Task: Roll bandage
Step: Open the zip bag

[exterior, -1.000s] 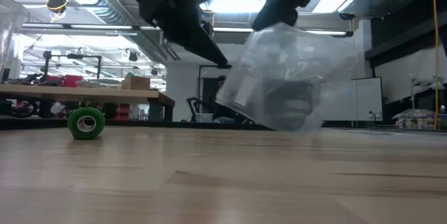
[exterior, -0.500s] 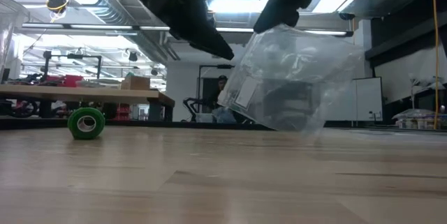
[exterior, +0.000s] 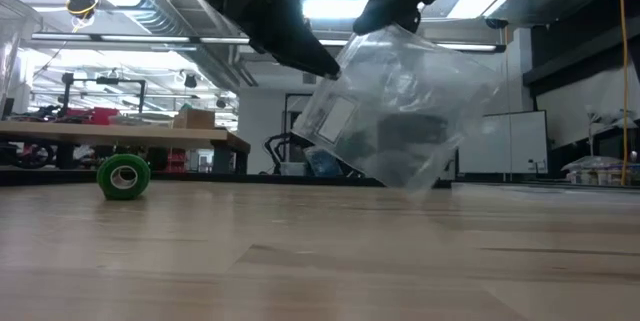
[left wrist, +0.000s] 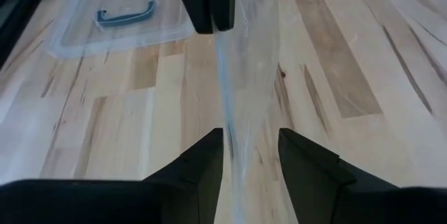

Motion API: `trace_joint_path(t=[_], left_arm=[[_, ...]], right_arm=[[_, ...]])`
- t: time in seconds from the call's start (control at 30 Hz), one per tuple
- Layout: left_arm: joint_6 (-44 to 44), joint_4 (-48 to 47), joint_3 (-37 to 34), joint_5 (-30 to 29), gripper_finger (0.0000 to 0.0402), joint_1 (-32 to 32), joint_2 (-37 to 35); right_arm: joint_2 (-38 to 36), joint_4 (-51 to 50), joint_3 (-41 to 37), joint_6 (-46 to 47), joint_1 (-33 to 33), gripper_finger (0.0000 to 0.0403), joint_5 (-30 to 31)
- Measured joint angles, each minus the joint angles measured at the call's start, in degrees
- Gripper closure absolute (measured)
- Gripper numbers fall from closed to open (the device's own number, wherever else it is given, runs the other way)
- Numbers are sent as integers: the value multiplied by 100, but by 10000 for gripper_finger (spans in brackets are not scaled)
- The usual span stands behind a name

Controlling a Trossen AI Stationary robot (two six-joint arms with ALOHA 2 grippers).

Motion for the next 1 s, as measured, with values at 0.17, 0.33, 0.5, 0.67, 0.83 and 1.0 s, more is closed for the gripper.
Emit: trace_joint_path(t=[0.17, 0.33, 0.5, 0.67, 0.83, 1.0], left_arm=[[13, -27, 1, -16, 271, 7, 0], [3, -29, -1, -45, 271, 28, 0], [4, -29, 1, -44, 271, 28, 0], [2, -29, 1, -44, 271, 26, 0], [0, -29, 1, -44, 271, 26, 0], [-9, -29, 1, -44, 271, 26, 0]], right_arm=[[0, -47, 0, -2, 0, 401, 3], [0, -218, 0, -4, 0, 401, 237], [0, -261, 0, -6, 0, 401, 355], [0, -293, 0, -4, 0, 401, 358], [-2, -293, 0, -4, 0, 401, 362], [-2, -293, 0, -4, 0, 401, 365]])
